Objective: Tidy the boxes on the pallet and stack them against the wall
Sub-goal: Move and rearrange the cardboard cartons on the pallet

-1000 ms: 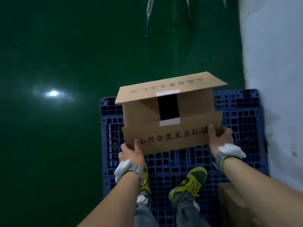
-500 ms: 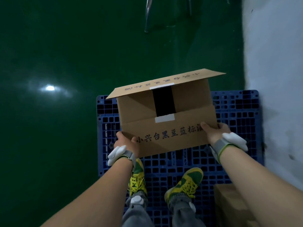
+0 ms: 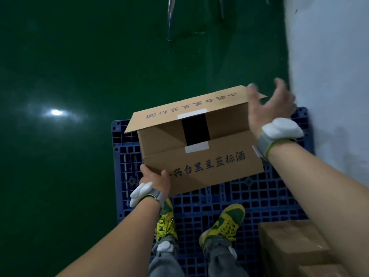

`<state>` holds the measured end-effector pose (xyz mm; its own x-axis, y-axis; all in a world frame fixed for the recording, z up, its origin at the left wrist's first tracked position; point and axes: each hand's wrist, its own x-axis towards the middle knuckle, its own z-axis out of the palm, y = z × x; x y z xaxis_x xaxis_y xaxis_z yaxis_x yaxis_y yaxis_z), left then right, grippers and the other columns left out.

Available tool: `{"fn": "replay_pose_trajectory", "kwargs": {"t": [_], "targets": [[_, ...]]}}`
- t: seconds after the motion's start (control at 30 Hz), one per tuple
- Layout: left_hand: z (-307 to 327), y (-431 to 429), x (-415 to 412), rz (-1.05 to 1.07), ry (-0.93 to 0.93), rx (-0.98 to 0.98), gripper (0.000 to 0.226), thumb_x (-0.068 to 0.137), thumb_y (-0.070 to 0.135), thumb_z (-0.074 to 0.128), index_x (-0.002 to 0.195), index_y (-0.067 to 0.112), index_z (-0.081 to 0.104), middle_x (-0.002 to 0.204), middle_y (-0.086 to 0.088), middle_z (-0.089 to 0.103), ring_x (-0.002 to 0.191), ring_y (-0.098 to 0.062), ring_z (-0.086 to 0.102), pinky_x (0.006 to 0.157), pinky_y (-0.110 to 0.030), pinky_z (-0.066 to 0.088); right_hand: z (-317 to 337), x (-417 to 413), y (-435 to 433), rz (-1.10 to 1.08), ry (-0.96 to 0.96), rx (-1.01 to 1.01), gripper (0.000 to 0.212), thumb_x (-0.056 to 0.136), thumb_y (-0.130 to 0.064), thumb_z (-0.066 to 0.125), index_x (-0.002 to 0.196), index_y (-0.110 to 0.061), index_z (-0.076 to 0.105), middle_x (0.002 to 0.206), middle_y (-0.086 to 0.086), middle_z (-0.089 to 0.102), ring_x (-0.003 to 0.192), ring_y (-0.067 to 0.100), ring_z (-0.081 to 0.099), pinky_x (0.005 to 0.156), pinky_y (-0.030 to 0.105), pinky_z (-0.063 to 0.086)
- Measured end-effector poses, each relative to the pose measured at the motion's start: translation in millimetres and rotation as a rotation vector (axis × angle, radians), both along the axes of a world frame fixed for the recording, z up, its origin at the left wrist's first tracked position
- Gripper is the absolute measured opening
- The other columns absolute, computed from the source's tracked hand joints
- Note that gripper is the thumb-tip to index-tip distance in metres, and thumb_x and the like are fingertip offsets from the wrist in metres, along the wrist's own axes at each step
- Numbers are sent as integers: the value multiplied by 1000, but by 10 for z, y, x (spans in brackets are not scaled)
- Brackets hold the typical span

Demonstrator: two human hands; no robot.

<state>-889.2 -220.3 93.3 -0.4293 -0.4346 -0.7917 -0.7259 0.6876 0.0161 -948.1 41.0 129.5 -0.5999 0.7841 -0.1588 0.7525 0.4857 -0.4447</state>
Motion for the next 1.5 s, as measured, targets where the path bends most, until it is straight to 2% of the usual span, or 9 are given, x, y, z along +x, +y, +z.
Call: {"fn": "replay_pose_trajectory", "kwargs": {"t": [0.17, 0.27, 0.37, 0.6, 0.7, 0.93, 1.1, 1.2, 1.5], "targets": [[-15, -5, -32, 70, 16, 30, 60, 91, 31, 49, 142, 13, 23, 78, -11, 50, 59, -25, 47, 68, -40, 48, -459, 215, -37, 41, -650, -116, 109, 72, -74, 58, 152, -33, -4, 158, 12, 13, 139, 40, 24, 106, 69, 20], [-30, 19, -43, 94, 79, 66, 73, 91, 41, 50, 150, 18, 13, 106, -20, 60, 73, -31, 55, 70, -37, 42, -576, 267, -19, -69, -752, -261, 113, 71, -81, 50, 153, -29, -9, 159, 15, 15, 131, 45, 38, 97, 60, 40], [-56, 70, -103, 145, 206, 104, 87, 87, 62, 50, 153, 24, 8, 133, -21, 54, 108, -41, 57, 80, -40, 40, -587, 293, 1, -57, -703, -282, 103, 77, -78, 47, 153, -22, 6, 155, 15, 28, 124, 43, 45, 77, 49, 43], [-156, 215, -272, 199, 189, 1, 93, 78, 68, 56, 143, 10, 24, 137, -21, 46, 116, -43, 52, 90, -51, 41, -594, 518, 42, -57, -453, -407, 90, 79, -76, 46, 144, -17, 23, 139, 15, 47, 95, 35, 54, 73, 45, 41], [-128, 256, -177, 128, 242, -10, 90, 77, 67, 59, 138, 8, 29, 135, -22, 47, 115, -43, 52, 91, -51, 41, -526, 761, 91, -100, -409, -451, 89, 81, -76, 42, 145, -19, 22, 143, 13, 45, 105, 38, 56, 75, 44, 41], [165, 852, -152, -379, 236, 73, 89, 76, 67, 59, 137, 8, 32, 131, -23, 49, 109, -44, 55, 87, -52, 47, -133, 1996, 246, -572, -321, -602, 83, 88, -68, 36, 149, -14, 18, 146, 12, 41, 122, 35, 50, 89, 43, 41], [356, 1802, -25, -723, 33, 156, 98, 74, 74, 54, 146, 16, 21, 142, -17, 37, 116, -39, 51, 90, -50, 47, -5, 2838, 480, -1016, -167, -634, 85, 85, -67, 39, 145, -8, 25, 143, 14, 42, 124, 37, 47, 90, 38, 38], [372, 2499, 230, -870, 6, 192, 103, 71, 79, 51, 147, 19, 17, 145, -14, 33, 120, -37, 48, 97, -50, 45, -50, 3286, 714, -1259, -58, -594, 82, 82, -68, 46, 138, -9, 37, 136, 15, 49, 120, 37, 50, 102, 49, 39], [235, 3982, 971, -1297, 198, 351, 99, 72, 76, 55, 143, 12, 26, 136, -20, 44, 106, -41, 55, 87, -51, 50, -285, 4129, 1416, -1511, 86, -433, 74, 88, -62, 46, 137, -7, 36, 133, 18, 53, 114, 40, 55, 94, 46, 42]]}}
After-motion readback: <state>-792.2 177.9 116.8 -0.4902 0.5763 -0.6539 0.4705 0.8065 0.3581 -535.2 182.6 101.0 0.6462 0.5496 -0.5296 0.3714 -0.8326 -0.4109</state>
